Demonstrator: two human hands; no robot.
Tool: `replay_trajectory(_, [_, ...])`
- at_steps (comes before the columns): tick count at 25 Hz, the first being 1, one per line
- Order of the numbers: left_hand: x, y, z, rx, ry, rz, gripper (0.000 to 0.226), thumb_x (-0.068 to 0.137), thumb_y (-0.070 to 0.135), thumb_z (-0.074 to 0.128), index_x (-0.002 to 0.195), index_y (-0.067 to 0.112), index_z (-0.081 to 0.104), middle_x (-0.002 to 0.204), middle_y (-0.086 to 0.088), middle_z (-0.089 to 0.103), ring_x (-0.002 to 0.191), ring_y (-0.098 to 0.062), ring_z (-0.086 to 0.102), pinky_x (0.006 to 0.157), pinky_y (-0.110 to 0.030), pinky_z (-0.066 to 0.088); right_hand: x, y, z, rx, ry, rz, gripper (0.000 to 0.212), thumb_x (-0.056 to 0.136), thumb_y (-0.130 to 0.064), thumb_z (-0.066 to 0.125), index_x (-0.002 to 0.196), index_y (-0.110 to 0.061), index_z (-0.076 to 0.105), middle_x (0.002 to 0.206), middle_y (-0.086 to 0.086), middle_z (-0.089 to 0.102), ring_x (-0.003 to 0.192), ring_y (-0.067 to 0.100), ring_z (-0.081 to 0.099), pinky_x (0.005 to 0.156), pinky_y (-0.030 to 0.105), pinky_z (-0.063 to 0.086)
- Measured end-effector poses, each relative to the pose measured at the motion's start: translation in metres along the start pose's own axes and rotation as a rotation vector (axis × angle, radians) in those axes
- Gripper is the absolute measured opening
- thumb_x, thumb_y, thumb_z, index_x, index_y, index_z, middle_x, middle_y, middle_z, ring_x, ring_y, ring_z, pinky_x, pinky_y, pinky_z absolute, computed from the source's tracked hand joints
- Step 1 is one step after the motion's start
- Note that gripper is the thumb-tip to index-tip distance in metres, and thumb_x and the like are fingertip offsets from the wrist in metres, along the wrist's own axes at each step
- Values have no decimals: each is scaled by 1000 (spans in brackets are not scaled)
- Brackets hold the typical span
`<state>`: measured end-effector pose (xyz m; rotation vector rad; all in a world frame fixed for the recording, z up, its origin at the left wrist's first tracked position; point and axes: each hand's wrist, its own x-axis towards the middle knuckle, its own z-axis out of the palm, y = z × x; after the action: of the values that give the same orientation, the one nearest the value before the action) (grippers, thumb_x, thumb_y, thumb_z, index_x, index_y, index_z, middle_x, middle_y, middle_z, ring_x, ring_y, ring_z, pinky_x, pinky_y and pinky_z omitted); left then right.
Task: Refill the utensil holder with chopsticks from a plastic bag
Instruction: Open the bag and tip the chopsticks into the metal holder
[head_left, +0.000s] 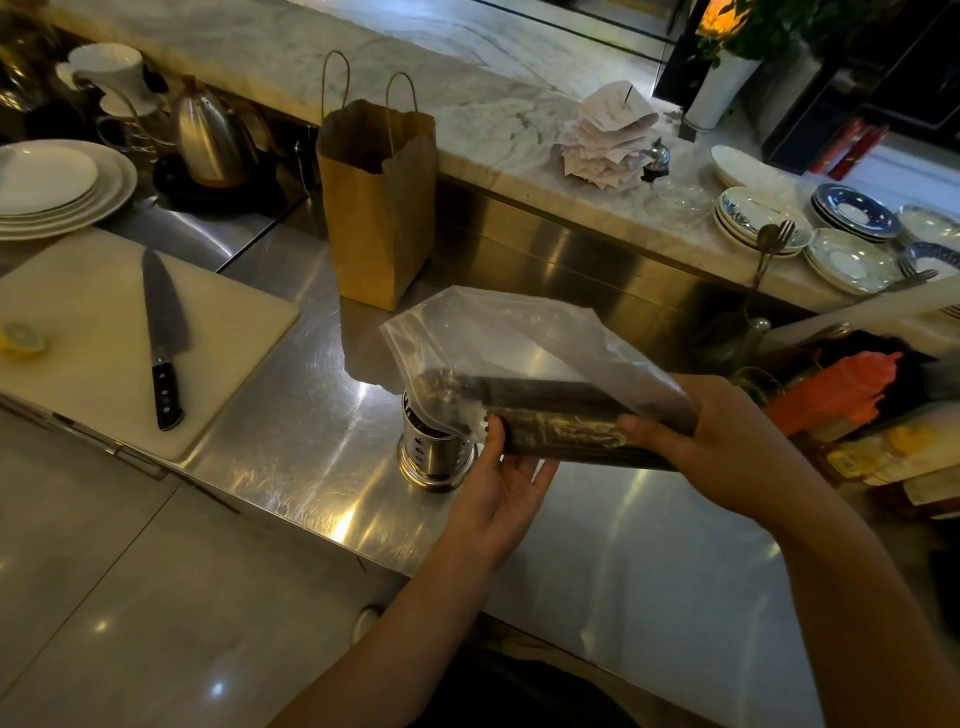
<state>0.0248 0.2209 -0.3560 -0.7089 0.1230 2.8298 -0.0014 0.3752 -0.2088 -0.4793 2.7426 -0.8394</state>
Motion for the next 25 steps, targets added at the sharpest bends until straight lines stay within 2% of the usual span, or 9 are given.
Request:
replay_trajectory(4, [1,0,0,7,5,-2,33,83,26,60,113,10,64,118,-15,68,113,-27,64,91,-49,53,0,0,-1,-11,-11,-6,18,90,-24,60,106,-32,55,90,-6,64,82,7,61,73,24,49])
replay_trajectory(8, [1,0,2,19,7,-1,28,89,26,57,110,10,65,114,-15,70,108,-26,66,90,-48,53,2,2,-1,-24,5,12,26,91,-24,59,117,-23,57,95,-4,64,84,7,60,70,20,45])
replay_trajectory(15, [0,1,4,-1,2,6,25,92,26,54,105,8,67,111,-15,71,95,-26,72,87,-48,54,4,3,1,-52,-11,-4,25,92,-25,57,117,-26,56,94,-10,60,88,9,60,71,19,43])
replay_trajectory(19, [-2,0,3,-3,-4,6,26,91,26,55,107,9,66,111,-15,71,95,-27,72,84,-47,55,2,1,-1,-72,-30,-13,11,93,-25,57,98,-35,57,86,-10,61,81,5,59,67,18,41])
replay_trajectory(25, [-4,0,4,-10,1,5,26,90,26,55,107,9,67,112,-15,71,98,-27,71,85,-47,55,0,2,1,-64,8,-18,21,92,-25,57,113,-26,56,93,-7,63,81,2,58,68,17,42])
